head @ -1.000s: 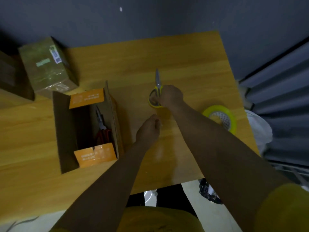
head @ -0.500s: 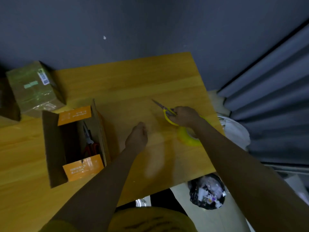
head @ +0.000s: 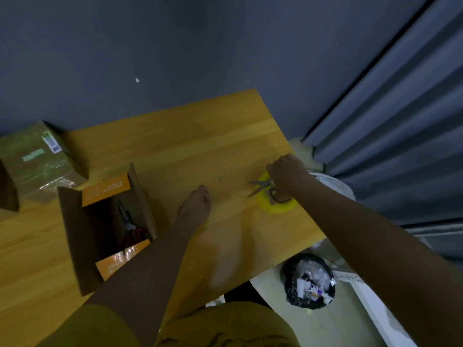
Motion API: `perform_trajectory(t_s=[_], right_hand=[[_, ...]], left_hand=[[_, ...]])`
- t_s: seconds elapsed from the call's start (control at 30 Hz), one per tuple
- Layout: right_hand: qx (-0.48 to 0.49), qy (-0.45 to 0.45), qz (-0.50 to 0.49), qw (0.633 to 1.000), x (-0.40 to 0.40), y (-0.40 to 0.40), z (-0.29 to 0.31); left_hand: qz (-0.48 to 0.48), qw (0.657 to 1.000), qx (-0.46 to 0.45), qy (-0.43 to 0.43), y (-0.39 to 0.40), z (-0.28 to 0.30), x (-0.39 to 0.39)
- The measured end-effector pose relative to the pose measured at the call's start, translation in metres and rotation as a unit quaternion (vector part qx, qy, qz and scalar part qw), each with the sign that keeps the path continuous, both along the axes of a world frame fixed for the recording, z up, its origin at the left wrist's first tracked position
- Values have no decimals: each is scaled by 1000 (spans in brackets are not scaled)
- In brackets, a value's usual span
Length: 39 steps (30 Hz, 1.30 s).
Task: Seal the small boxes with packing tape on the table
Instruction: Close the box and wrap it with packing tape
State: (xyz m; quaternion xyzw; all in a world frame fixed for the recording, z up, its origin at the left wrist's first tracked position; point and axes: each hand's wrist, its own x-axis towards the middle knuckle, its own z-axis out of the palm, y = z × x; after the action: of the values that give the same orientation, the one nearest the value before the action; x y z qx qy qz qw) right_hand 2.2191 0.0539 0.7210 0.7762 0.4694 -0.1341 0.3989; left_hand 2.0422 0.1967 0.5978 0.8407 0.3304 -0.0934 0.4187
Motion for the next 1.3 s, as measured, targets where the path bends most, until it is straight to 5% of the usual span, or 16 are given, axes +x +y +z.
perform_trajectory(t_s=[0.5,0.6,0.77,0.97,1.3], right_hand=[[-83,63,38,994,-25,59,-20],[-47,120,-83,988,-26,49,-16],[-17,255,-376,891,-35,17,-26],[140,216,-410,875,-79,-45,-74],[173,128,-389,896,-112,-38,-83]], left_hand=[[-12,999,9,30,1,1,2],[41,999,-4,35,2,-3,1],[35,998,-21,46,9,5,3],[34,997,-55,34,2,11,8],[23,997,-70,2,-11,24,-7]])
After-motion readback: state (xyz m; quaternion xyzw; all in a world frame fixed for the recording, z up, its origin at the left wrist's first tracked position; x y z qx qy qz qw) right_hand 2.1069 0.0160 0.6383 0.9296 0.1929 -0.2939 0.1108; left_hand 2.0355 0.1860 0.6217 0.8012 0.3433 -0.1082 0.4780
